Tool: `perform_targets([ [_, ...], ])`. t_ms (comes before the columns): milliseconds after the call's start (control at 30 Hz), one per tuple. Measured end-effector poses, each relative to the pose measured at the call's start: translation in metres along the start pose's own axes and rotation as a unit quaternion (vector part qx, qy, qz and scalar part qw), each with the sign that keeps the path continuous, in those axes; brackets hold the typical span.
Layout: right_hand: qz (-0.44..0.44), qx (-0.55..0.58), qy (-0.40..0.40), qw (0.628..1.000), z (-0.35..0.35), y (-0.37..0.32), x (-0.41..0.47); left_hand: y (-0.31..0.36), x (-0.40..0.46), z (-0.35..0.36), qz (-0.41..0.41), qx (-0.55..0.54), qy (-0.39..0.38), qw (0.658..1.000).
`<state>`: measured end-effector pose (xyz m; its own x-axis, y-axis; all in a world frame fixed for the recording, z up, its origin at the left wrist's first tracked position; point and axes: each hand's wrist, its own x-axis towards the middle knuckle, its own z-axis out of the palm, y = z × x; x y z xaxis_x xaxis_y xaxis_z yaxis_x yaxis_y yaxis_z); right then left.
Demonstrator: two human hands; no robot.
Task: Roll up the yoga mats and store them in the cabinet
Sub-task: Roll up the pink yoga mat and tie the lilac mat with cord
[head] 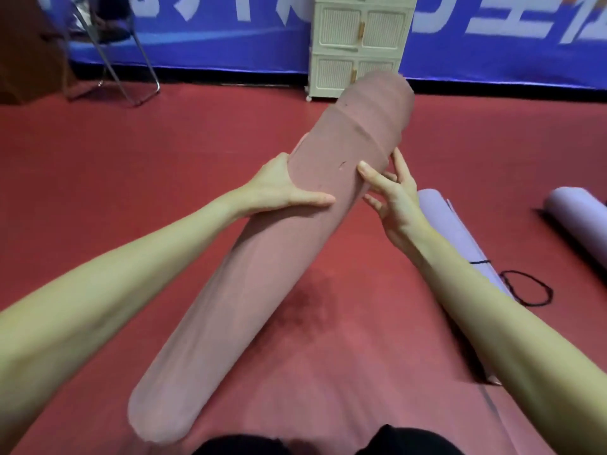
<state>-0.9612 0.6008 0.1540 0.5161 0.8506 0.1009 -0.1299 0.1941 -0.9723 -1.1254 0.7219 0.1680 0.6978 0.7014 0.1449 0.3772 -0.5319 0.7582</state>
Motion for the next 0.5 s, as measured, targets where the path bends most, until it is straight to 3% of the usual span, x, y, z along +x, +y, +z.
perform_targets([
  [233, -0.122, -0.075, -0.089, 0.986, 0.031, -0.091, 0.023, 0.037, 0.010, -0.045, 0.037, -0.083, 0.124, 0.988],
  [500, -0.209, -0.148, -0.086, 0.963, 0.037, -0.147, 0.020, 0.066, 0.011, -0.055, 0.133, -0.147, 0.149, 0.969],
])
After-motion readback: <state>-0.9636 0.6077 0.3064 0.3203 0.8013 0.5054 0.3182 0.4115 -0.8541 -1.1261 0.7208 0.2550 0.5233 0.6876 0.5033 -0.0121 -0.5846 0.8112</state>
